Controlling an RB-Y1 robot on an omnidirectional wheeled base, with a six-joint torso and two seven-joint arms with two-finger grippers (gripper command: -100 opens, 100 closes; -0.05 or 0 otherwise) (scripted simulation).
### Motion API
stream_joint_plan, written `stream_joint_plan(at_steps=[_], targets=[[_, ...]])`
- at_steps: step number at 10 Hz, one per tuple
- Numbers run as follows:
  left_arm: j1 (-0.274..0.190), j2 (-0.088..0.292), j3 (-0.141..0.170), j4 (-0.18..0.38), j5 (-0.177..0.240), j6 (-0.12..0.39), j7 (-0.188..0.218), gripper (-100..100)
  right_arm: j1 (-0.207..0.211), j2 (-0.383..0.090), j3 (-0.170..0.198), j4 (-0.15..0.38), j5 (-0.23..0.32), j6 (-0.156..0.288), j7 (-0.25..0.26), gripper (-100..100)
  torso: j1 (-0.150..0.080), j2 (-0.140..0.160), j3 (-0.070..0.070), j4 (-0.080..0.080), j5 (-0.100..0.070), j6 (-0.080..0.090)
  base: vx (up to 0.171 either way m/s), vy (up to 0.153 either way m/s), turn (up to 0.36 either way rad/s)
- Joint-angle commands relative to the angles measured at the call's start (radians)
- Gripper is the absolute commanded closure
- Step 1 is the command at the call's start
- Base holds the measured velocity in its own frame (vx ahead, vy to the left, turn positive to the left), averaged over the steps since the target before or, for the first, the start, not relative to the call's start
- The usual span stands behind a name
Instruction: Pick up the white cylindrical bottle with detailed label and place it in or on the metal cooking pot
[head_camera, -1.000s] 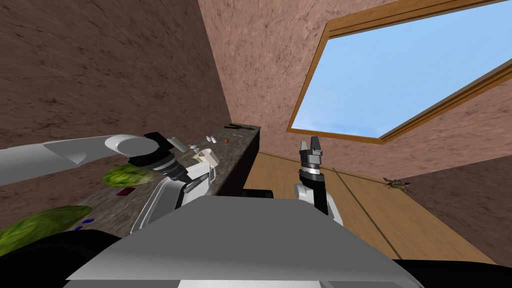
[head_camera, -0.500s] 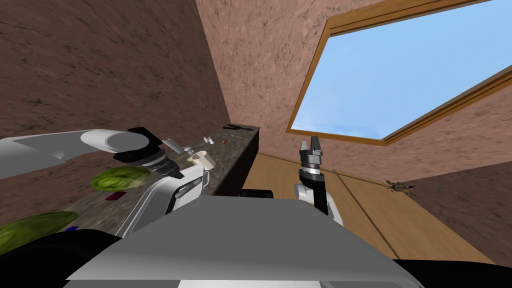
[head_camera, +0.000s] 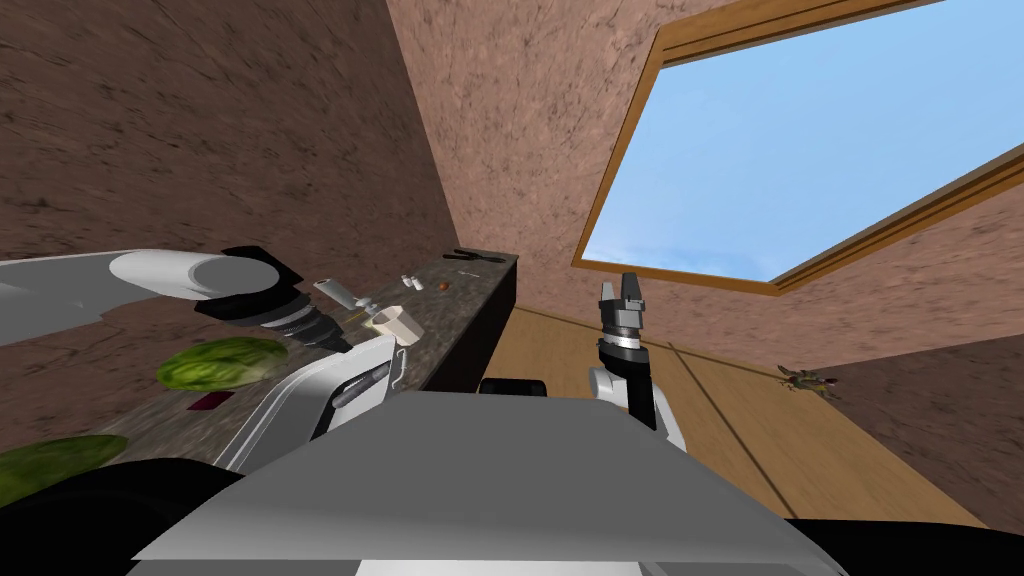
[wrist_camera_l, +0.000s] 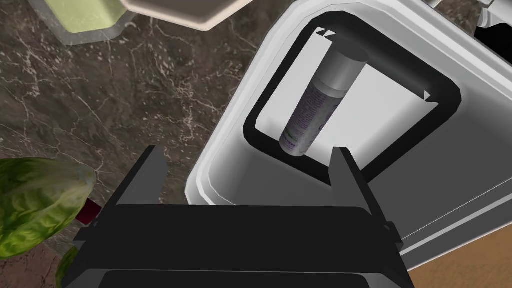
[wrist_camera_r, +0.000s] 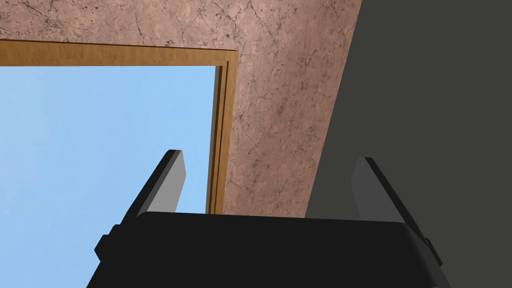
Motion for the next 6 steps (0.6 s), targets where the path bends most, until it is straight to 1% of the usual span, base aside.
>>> stream_joint_plan(at_steps=[1,2,3,4,5,6], targets=[[-0.001,0.001,0.002,0.05,0.002,0.005,-0.05,-100,0.0,0.0,0.0,0.0,0.0,0.0,0.0,0,0.0,0.0,0.0,0.0,0.0,0.0,-0.012,0.012,0.001],[-0.001,0.001,0.002,0.054,0.002,0.005,-0.078,-100,0.0,0.0,0.0,0.0,0.0,0.0,0.0,0,0.001,0.001,0.001,0.0,0.0,0.0,-0.007,0.008,0.0],[-0.036,-0.015,0.019,0.095,-0.049,0.04,-0.106,-100,0.0,0.0,0.0,0.0,0.0,0.0,0.0,0,0.001,0.001,0.001,0.0,0.0,0.0,0.102,-0.11,0.022],[-0.036,-0.015,0.019,0.115,-0.052,0.04,-0.135,-100,0.0,0.0,0.0,0.0,0.0,0.0,0.0,0,-0.006,-0.004,-0.002,0.0,-0.001,0.0,0.123,-0.128,0.05],[-0.036,-0.015,0.019,0.147,-0.052,0.04,-0.162,-100,0.0,0.0,0.0,0.0,0.0,0.0,0.0,0,-0.008,-0.006,-0.004,-0.001,-0.002,0.0,0.069,-0.065,0.007],[-0.036,-0.015,0.019,0.18,-0.052,0.04,-0.187,-100,0.0,0.0,0.0,0.0,0.0,0.0,0.0,0,-0.005,-0.005,-0.003,-0.001,-0.001,0.0,0.026,-0.018,-0.012]])
